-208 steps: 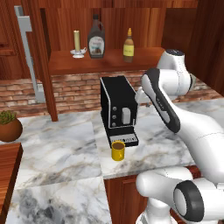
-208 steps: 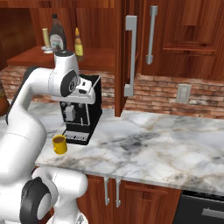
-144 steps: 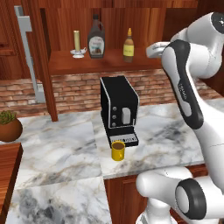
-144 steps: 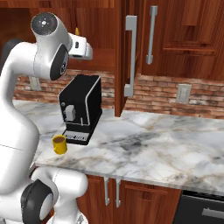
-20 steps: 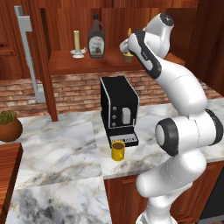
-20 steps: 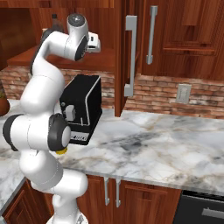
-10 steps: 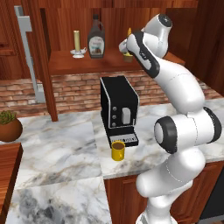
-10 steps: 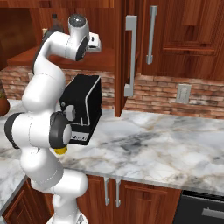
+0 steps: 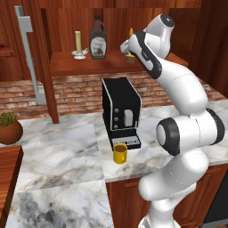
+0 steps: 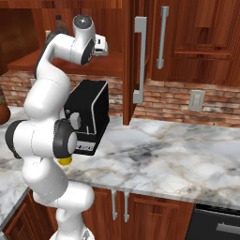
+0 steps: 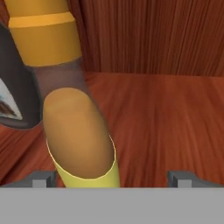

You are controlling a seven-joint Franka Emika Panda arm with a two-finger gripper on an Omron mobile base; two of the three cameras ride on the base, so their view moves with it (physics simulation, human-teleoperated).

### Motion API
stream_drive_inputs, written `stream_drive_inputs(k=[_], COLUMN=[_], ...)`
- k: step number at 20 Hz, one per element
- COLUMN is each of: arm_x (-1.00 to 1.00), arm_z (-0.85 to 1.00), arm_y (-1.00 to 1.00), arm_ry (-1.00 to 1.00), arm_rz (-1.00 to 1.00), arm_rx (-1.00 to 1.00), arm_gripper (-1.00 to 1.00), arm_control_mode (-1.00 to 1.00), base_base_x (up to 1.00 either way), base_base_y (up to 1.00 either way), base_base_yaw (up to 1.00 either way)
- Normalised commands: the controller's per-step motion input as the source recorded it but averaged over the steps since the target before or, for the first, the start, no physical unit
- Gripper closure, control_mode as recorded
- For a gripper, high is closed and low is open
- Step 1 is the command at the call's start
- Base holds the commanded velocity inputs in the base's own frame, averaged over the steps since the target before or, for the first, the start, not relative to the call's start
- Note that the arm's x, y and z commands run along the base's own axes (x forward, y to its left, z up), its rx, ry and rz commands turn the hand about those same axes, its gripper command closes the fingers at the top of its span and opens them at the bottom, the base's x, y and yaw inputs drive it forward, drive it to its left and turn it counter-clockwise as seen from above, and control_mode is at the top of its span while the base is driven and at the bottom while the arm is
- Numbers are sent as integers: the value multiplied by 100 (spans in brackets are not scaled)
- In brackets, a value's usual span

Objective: Pick the syrup bottle and honey bottle from the cabinet and place them next to the mug.

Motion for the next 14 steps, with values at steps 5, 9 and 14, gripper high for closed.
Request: stream_drive_inputs(k=[5, 9, 14], arm_x=[0, 0, 0], arm_z=[0, 0, 0], arm_y=[8, 7, 1], arm_ry=[0, 0, 0], arm_rz=[0, 0, 0], arm_rx=[0, 0, 0], arm_gripper=[-100, -100, -100], arm_control_mode=[-100, -100, -100], base_base_x=[0, 0, 0], base_base_y=[0, 0, 0], base_base_yaw=[0, 0, 0])
